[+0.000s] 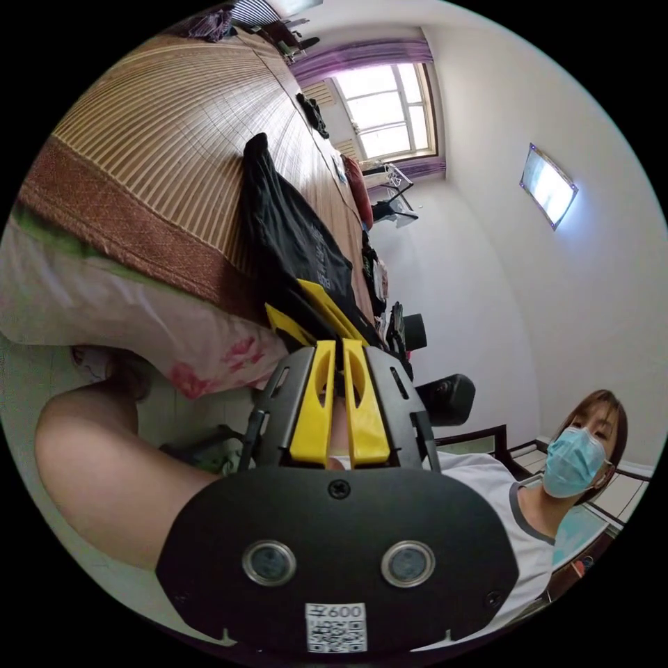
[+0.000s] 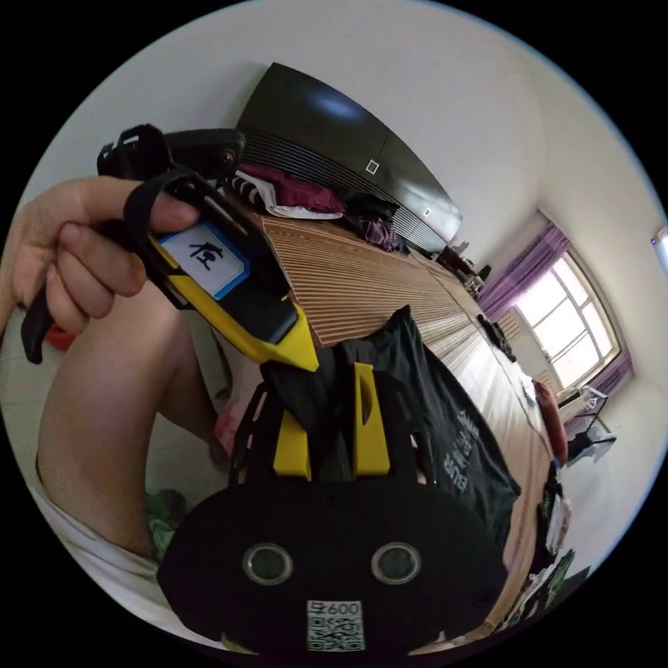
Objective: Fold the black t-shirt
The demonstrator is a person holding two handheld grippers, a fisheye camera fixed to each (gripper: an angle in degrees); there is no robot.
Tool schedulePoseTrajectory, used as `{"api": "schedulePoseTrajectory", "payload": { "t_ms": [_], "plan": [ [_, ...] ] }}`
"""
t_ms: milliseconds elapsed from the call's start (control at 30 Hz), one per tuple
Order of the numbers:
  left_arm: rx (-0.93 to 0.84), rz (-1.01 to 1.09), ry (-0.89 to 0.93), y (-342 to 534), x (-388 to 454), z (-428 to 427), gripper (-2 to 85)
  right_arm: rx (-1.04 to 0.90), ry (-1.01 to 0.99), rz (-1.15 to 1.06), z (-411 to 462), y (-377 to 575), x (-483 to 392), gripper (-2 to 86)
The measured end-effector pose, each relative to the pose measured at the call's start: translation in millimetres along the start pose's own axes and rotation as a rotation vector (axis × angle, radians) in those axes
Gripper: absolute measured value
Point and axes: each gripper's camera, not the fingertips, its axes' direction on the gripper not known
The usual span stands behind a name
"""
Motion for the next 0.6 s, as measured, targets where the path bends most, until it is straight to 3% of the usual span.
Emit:
{"api": "schedulePoseTrajectory", "payload": {
  "t_ms": [133, 300, 367, 500, 600],
  "plan": [
    [0.006, 0.031, -0.01, -14.7, 0.2, 5.3, 2.6, 0.02, 0.07, 0.074, -28.6, -43.6, -33.6, 1.2],
    [0.024, 0.052, 0.06, -40.4, -20.7, 9.0, 4.2, 0.032, -0.034, 0.223, -60.9, -91.1, -47.4, -0.4],
    [0.083, 0.065, 0.149, -56.9, -39.0, -2.4, 8.5, 0.087, -0.116, 0.342, -87.6, -103.8, -41.6, -0.7],
    [0.212, 0.054, 0.018, -95.9, -77.9, -34.2, 12.3, 0.139, -0.236, 0.464, -126.2, -123.8, -41.0, -0.8],
    [0.203, 0.0, 0.041, -157.5, -126.8, -30.9, 15.6, 0.155, -0.234, 0.456, -159.3, -153.8, -66.4, -0.8]
  ]
}}
